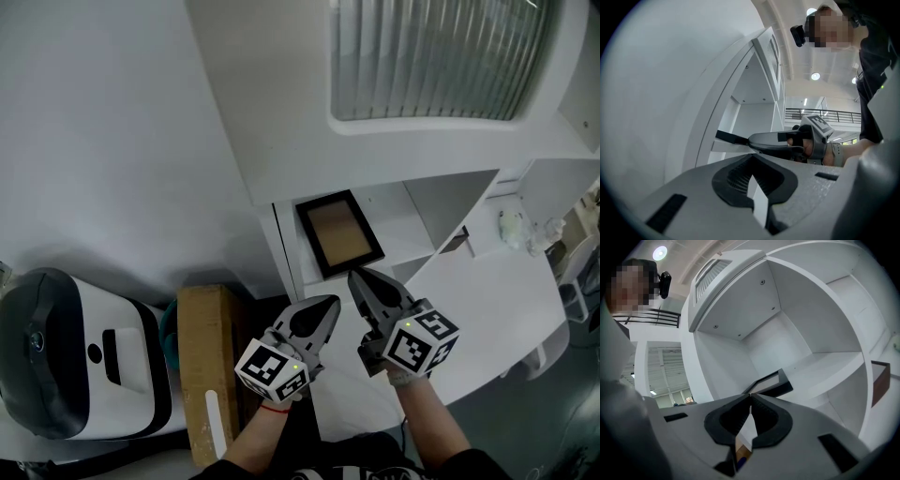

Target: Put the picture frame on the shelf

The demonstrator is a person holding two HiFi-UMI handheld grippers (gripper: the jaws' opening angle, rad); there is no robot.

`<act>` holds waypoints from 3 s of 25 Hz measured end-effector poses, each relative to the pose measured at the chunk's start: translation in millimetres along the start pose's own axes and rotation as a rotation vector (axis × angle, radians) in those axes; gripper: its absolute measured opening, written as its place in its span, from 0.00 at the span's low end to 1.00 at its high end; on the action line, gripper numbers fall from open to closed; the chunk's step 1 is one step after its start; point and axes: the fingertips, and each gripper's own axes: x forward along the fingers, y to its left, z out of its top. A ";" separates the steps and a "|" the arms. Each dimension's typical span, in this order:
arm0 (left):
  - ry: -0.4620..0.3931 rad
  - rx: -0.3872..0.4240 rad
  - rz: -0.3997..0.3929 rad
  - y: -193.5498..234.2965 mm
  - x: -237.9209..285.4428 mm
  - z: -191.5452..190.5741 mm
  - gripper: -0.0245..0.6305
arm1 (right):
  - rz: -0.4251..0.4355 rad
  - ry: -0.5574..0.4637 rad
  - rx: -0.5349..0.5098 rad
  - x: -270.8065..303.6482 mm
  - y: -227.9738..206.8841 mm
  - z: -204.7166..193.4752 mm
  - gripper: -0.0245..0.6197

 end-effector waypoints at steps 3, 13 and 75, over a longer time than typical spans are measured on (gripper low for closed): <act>-0.001 -0.007 0.006 6.0 -6.4 -1.0 0.04 | -0.005 0.001 0.003 6.5 3.3 -1.5 0.06; 0.002 -0.007 0.020 10.5 -11.8 -3.9 0.04 | -0.019 -0.009 0.005 7.9 3.4 -0.8 0.05; 0.033 -0.009 0.135 -128.1 -56.0 -57.1 0.04 | 0.089 0.137 -0.027 -160.6 37.6 -85.0 0.05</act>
